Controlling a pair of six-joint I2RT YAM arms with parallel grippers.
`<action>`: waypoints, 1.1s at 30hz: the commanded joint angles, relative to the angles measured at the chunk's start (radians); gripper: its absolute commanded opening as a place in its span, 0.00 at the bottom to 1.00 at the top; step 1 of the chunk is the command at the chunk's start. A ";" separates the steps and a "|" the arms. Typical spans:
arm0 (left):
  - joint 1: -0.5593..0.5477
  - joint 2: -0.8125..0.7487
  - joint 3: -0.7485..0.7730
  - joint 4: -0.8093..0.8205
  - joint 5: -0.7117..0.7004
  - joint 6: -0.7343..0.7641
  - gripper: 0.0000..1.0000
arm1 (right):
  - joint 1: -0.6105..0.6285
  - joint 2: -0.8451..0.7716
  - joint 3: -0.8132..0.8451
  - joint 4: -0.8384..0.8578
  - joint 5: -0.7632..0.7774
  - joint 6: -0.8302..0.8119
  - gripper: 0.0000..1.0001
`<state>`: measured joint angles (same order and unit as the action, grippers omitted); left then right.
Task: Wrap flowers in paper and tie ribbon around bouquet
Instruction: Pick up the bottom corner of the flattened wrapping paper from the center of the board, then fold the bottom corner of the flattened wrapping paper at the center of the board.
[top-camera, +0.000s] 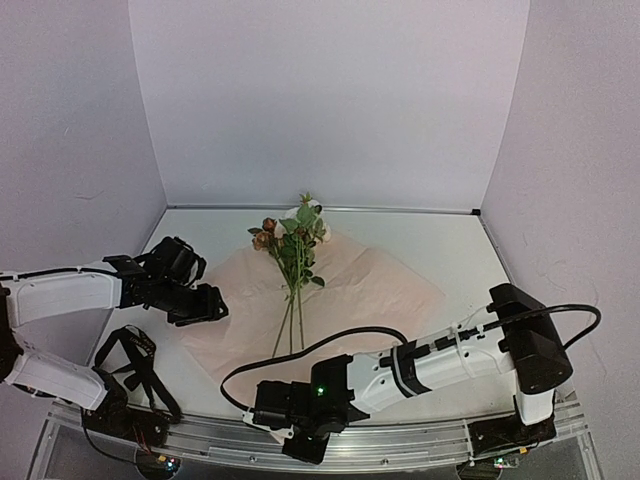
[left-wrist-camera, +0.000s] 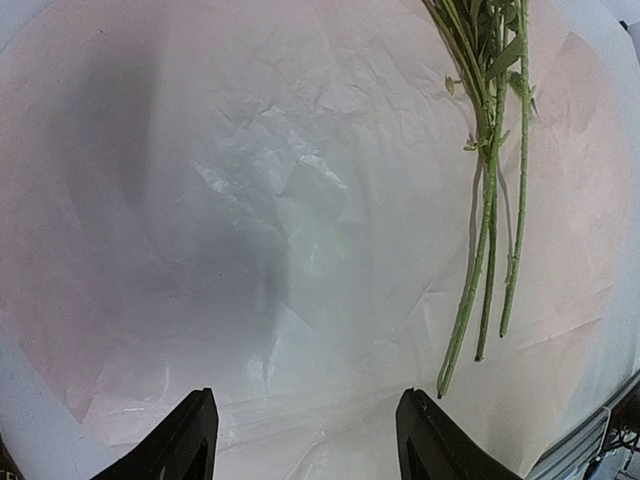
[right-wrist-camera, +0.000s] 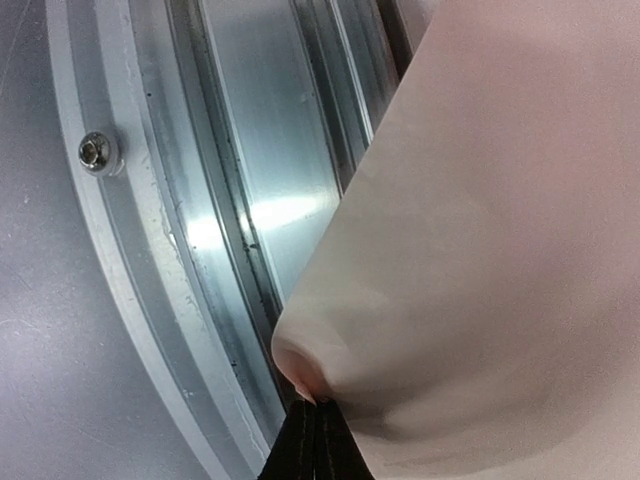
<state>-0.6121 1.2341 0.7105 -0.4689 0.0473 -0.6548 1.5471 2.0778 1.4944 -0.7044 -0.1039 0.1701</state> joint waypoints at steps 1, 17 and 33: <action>0.005 -0.046 0.028 -0.022 -0.035 0.009 0.63 | -0.020 -0.079 0.012 -0.010 0.087 -0.033 0.00; 0.005 -0.115 0.121 -0.103 -0.038 0.043 0.64 | -0.223 -0.152 0.263 -0.258 0.117 -0.237 0.00; 0.003 -0.092 0.153 -0.032 0.040 0.083 0.63 | -0.513 0.179 0.693 -0.310 0.007 -0.322 0.00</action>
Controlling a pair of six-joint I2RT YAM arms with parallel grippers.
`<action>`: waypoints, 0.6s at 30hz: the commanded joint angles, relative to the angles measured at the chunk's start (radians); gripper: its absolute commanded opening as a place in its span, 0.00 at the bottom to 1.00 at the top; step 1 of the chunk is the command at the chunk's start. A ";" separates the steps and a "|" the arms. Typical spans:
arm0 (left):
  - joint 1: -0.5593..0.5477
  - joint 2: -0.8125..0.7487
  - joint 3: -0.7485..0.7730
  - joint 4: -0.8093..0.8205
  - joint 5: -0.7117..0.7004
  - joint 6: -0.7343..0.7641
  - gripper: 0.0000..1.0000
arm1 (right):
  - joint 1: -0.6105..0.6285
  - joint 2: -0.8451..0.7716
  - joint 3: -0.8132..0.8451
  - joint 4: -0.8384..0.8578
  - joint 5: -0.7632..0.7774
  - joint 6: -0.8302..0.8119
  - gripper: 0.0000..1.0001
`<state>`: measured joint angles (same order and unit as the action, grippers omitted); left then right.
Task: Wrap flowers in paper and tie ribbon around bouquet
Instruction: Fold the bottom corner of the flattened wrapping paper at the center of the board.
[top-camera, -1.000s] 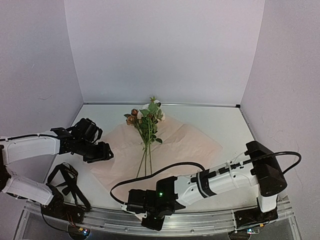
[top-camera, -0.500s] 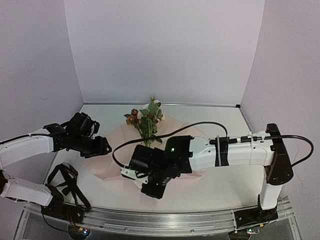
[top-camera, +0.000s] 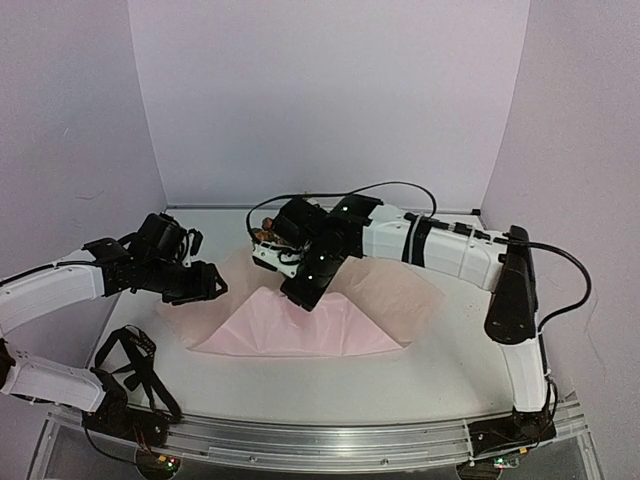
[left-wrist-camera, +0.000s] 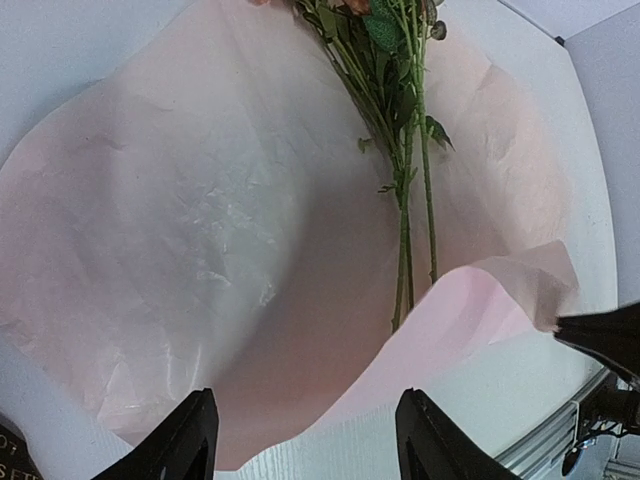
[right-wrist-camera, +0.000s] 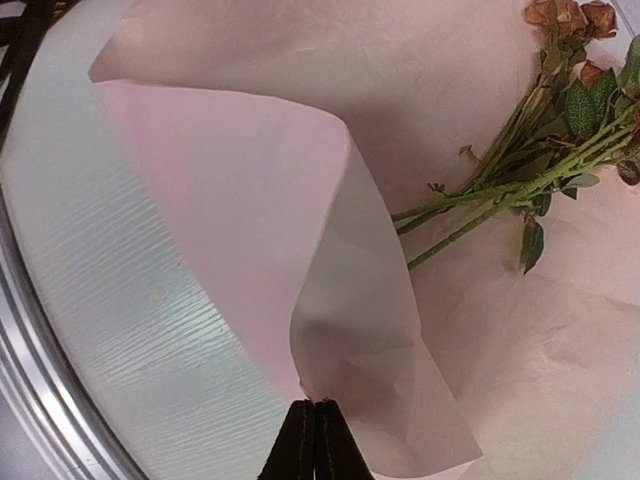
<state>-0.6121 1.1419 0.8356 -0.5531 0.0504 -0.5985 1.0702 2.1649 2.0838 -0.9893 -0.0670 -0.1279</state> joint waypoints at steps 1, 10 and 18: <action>0.002 0.000 0.023 0.060 0.052 0.025 0.63 | -0.046 0.116 0.127 -0.025 -0.022 -0.024 0.00; -0.086 0.101 -0.011 0.143 0.151 0.021 0.54 | -0.111 0.242 0.199 0.053 0.067 -0.022 0.00; -0.173 0.263 -0.023 0.246 0.176 -0.023 0.49 | -0.135 0.272 0.242 0.088 0.137 0.002 0.00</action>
<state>-0.7692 1.3510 0.8270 -0.3972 0.1983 -0.6034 0.9435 2.4277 2.2679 -0.9327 0.0112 -0.1379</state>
